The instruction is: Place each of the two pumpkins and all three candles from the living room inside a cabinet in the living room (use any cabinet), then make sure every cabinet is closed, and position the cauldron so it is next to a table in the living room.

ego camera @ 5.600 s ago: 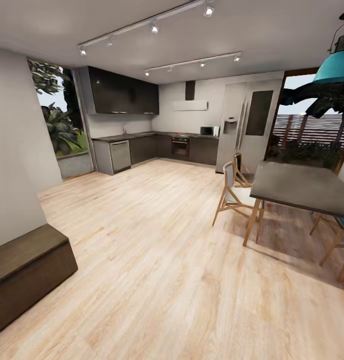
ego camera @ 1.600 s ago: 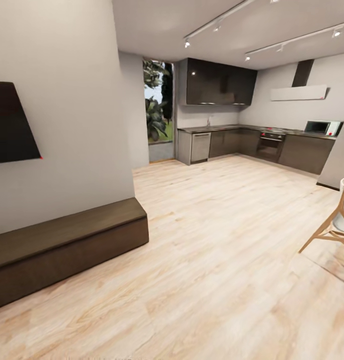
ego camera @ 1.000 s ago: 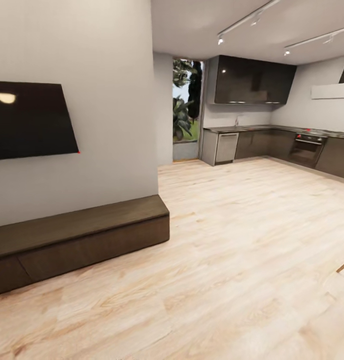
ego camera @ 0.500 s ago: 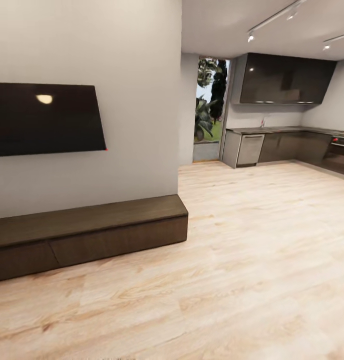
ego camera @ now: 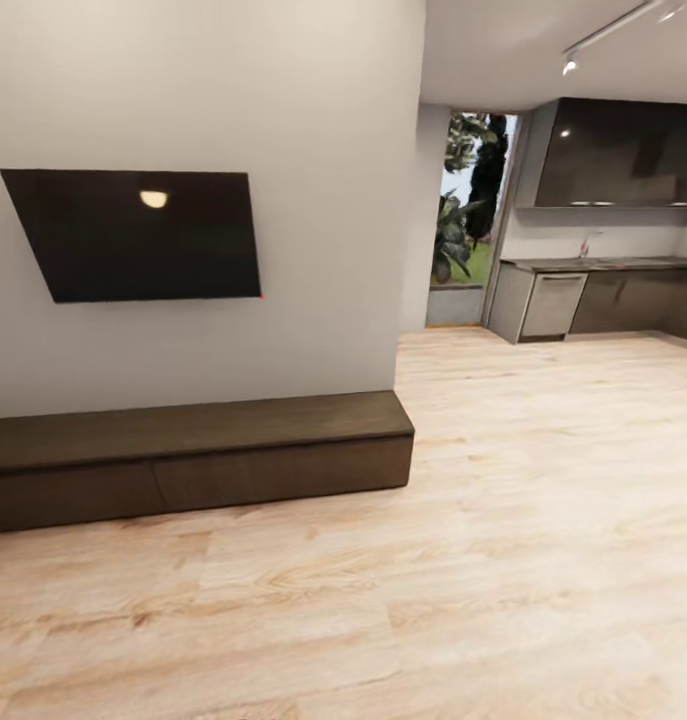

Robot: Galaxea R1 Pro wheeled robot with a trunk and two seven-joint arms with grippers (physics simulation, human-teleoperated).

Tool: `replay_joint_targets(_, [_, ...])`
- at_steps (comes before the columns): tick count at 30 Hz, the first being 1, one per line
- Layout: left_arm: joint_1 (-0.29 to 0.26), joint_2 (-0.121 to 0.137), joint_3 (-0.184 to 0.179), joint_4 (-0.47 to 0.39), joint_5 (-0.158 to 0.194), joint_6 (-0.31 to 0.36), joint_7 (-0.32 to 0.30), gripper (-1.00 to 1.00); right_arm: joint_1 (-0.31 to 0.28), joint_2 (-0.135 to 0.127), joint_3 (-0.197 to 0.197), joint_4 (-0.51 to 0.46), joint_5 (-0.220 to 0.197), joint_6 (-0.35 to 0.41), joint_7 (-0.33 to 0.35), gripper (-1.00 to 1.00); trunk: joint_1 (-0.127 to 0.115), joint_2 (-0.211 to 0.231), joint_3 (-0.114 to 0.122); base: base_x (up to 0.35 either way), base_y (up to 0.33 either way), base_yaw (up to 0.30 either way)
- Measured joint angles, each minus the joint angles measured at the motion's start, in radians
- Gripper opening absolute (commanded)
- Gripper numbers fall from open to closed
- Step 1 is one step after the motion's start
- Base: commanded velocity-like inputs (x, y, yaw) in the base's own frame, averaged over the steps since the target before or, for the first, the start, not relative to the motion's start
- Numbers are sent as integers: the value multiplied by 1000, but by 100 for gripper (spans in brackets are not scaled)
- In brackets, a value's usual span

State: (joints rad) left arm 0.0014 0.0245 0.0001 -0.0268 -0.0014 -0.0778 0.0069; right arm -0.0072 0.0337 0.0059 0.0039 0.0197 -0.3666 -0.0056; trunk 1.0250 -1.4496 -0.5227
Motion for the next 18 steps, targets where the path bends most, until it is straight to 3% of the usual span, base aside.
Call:
replay_joint_targets(12, [0, -14, 6, 0, 5, 0, -8, 100, 0, 0, 0, 0, 0, 0, 0, 100, 0, 0, 0, 0, 0, 275])
replay_joint_targets(18, [-3, -9, 4, -18, 6, 2, -10, 100, 0, 0, 0, 0, -1, -1, 1, 100, 0, 0, 0, 27, 79, 89])
